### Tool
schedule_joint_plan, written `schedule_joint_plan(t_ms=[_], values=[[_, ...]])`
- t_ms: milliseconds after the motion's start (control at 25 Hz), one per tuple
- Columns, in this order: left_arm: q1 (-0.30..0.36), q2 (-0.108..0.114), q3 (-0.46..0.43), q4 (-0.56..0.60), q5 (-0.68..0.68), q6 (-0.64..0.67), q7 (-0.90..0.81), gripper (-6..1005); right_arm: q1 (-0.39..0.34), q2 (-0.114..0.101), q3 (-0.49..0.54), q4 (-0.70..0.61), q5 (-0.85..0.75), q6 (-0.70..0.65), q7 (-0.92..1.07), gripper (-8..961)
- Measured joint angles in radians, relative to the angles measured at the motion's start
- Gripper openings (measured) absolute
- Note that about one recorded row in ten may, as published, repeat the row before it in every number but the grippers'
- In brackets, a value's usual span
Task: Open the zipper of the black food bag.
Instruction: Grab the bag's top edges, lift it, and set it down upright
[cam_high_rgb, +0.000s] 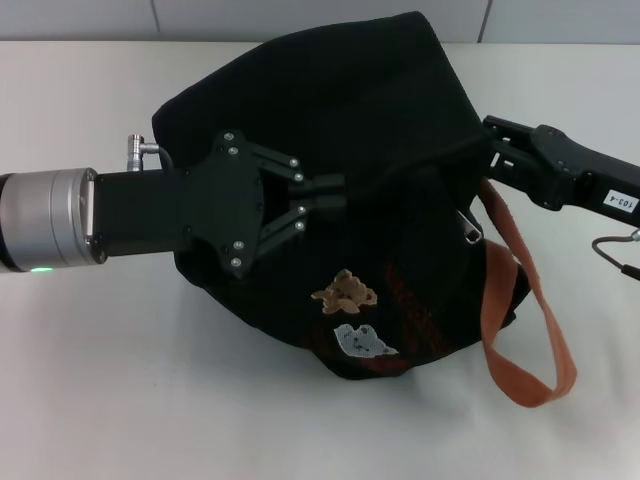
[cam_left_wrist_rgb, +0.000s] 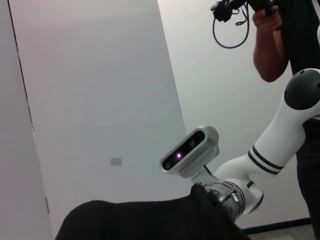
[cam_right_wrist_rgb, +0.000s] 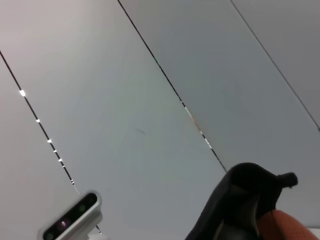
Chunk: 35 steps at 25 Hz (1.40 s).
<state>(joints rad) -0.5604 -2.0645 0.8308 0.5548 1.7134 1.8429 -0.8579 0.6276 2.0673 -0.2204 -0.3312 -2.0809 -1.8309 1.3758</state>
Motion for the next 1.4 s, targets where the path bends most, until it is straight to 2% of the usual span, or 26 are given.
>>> schedule_joint_plan(t_ms=[480, 920, 1400], values=[[0.006, -0.001, 0.003, -0.007, 0.006, -0.001, 0.002, 73, 0.005, 0.006, -0.060, -0.006, 0.000, -0.036, -0.018, 462], [-0.001, -0.005, 0.004, -0.009, 0.016, -0.002, 0.002, 73, 0.004, 0.017, -0.066, -0.005, -0.005, 0.030, -0.101, 461], [-0.004, -0.005, 0.004, -0.008, 0.015, -0.009, 0.002, 73, -0.003, 0.017, -0.057, -0.007, 0.022, 0.105, -0.120, 462]])
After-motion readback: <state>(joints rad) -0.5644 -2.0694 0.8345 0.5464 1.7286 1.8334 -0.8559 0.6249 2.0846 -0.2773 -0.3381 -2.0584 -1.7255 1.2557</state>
